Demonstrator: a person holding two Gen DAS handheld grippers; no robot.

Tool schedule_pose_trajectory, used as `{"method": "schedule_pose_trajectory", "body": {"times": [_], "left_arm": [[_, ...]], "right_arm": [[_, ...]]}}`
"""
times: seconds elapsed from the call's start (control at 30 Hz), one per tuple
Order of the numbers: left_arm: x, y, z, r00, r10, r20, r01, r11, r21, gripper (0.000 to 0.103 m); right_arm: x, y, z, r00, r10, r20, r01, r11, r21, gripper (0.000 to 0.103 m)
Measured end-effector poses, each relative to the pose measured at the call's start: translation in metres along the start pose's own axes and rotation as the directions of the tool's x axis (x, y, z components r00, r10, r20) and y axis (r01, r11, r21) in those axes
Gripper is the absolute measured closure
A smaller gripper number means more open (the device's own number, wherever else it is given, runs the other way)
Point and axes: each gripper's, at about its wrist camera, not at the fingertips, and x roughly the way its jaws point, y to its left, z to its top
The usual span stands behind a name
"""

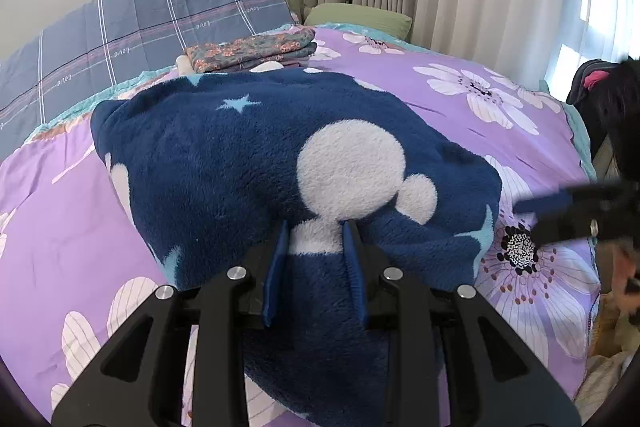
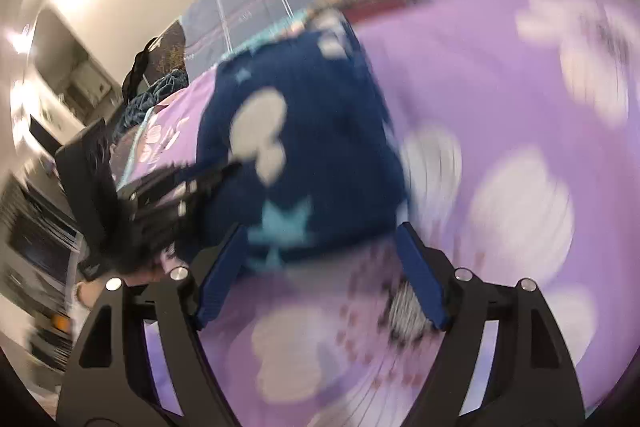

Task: Fold small clothes

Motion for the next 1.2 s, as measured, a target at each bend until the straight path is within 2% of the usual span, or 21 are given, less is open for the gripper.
{"method": "schedule_pose_trajectory", "body": {"times": [0.1,0.2,0.27,0.37,0.53,0.73,0.9,1.2], "left_arm": [[-0.001,0.001,-0.001,1.000,-0.006,0.005,0.006,1.000,-0.008,0.074],[-0.001,0.003,-0.002,1.000,-0.008,0.008,0.008,1.000,-0.015,0.074],[-0.001,0.004,-0.003,1.000,-0.012,0.012,0.013,1.000,-0.022,0.074],[-0.003,0.006,-0.004,1.000,-0.020,0.017,0.021,0.999,-0.032,0.074],[-0.004,0.007,-0.006,0.999,-0.030,0.028,0.031,0.999,-0.042,0.074],[-0.004,0.008,-0.006,0.999,-0.038,0.035,0.040,0.998,-0.042,0.074],[-0.005,0.009,-0.007,0.998,-0.043,0.045,0.045,0.998,-0.047,0.073],[-0.006,0.006,-0.006,0.999,-0.029,0.031,0.031,0.999,-0.045,0.073]], "right_arm": [[0.008,-0.015,-0.014,0.997,0.065,-0.043,-0.060,0.992,0.115,0.021],[0.027,-0.029,-0.013,0.988,0.124,-0.086,-0.097,0.957,0.274,0.017],[0.031,-0.034,-0.011,0.987,0.142,-0.070,-0.111,0.935,0.336,0.007],[0.037,-0.033,-0.003,0.990,0.136,-0.032,-0.112,0.909,0.402,0.002],[0.049,-0.032,0.010,0.998,0.056,0.015,-0.057,0.898,0.437,0.002],[0.065,-0.017,0.021,0.997,-0.057,0.054,0.030,0.914,0.404,0.002],[0.072,-0.018,0.025,0.993,-0.086,0.078,0.045,0.905,0.424,0.002],[0.075,-0.016,0.022,0.991,-0.092,0.102,0.050,0.934,0.353,0.002]]}}
